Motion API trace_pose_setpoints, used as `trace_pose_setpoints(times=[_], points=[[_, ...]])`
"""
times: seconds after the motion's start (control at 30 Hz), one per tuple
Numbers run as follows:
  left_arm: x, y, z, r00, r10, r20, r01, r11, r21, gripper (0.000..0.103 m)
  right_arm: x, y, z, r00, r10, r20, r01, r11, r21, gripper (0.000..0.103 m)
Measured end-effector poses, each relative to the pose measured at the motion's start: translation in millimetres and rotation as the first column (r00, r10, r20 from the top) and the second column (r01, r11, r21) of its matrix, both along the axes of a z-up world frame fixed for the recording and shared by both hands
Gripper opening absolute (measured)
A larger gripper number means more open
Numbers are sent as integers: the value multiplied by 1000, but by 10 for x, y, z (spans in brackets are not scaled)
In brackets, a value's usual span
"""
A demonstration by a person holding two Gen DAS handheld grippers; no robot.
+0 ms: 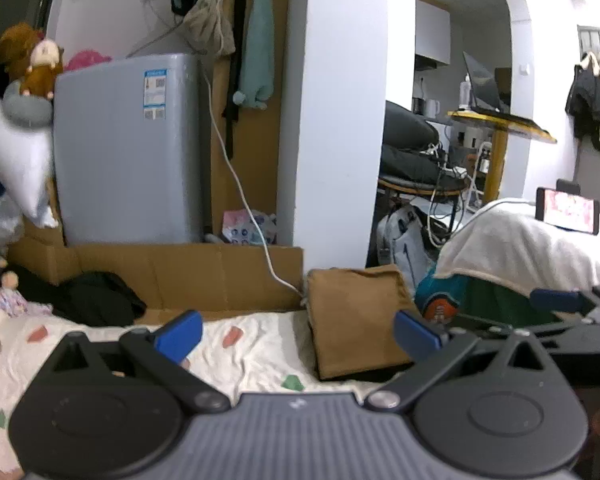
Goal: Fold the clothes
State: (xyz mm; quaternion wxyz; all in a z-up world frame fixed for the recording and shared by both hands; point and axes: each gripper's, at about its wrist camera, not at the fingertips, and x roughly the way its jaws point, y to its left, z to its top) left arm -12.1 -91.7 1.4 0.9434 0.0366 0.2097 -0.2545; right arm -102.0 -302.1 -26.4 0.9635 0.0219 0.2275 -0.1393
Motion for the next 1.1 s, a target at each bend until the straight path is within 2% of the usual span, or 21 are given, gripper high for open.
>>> trace_pose_setpoints(times=[0.4, 1.1], points=[[-16, -62, -84, 1000, 29, -9, -29, 999, 23, 103, -61, 54, 27, 1000, -1, 26, 1, 1000, 1, 103], [2, -42, -125, 999, 28, -25, -28, 1000, 15, 103, -53, 64, 0, 1000, -18, 22, 19, 1000, -5, 103]])
